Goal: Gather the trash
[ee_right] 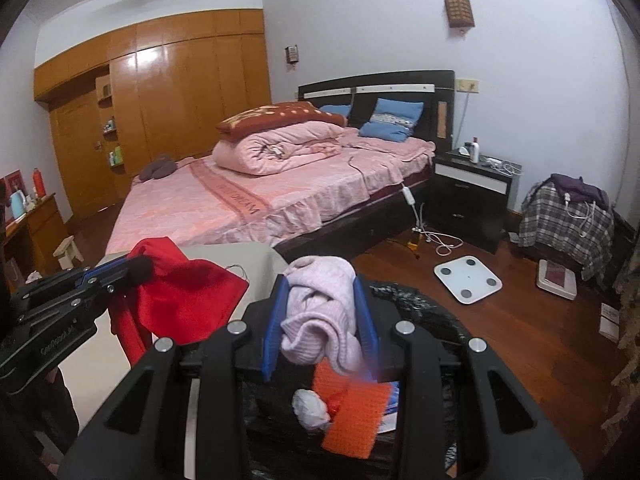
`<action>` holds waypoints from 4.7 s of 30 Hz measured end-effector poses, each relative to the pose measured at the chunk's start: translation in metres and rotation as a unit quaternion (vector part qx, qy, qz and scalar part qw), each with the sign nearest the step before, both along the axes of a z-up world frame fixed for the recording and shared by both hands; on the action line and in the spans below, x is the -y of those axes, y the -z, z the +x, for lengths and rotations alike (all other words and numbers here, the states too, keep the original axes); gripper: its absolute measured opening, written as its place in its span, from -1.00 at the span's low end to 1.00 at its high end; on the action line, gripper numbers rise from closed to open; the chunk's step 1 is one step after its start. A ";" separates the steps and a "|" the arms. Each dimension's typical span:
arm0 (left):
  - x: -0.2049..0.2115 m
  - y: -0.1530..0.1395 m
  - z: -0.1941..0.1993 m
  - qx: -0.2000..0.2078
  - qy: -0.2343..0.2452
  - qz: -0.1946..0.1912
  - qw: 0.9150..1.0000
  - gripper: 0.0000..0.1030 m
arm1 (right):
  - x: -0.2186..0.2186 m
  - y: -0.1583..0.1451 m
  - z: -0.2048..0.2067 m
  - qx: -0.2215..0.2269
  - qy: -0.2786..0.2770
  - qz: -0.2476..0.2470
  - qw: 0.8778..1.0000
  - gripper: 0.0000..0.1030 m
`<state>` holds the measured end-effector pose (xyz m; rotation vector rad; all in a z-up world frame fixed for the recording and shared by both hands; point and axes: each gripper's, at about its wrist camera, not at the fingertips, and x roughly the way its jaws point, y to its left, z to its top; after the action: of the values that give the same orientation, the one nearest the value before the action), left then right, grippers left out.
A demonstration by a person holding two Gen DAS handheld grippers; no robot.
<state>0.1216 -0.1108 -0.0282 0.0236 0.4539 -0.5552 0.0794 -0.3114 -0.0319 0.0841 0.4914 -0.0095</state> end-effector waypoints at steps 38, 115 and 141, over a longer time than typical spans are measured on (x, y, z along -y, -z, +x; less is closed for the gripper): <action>0.066 0.047 0.054 -0.070 0.033 0.029 0.997 0.31 | 0.069 0.063 0.019 -0.055 0.067 0.012 0.996 0.72; -0.068 -0.036 -0.100 0.010 -0.113 0.043 0.993 0.88 | -0.045 -0.035 -0.072 -0.026 -0.030 0.011 0.999 0.90; -0.071 -0.036 -0.099 0.008 -0.113 0.043 0.993 0.88 | -0.047 -0.036 -0.073 -0.027 -0.030 0.012 0.999 0.90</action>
<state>0.0226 -0.0400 0.0079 0.0592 0.4571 -0.3114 0.0068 -0.2648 0.0043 0.0920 0.5475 0.0534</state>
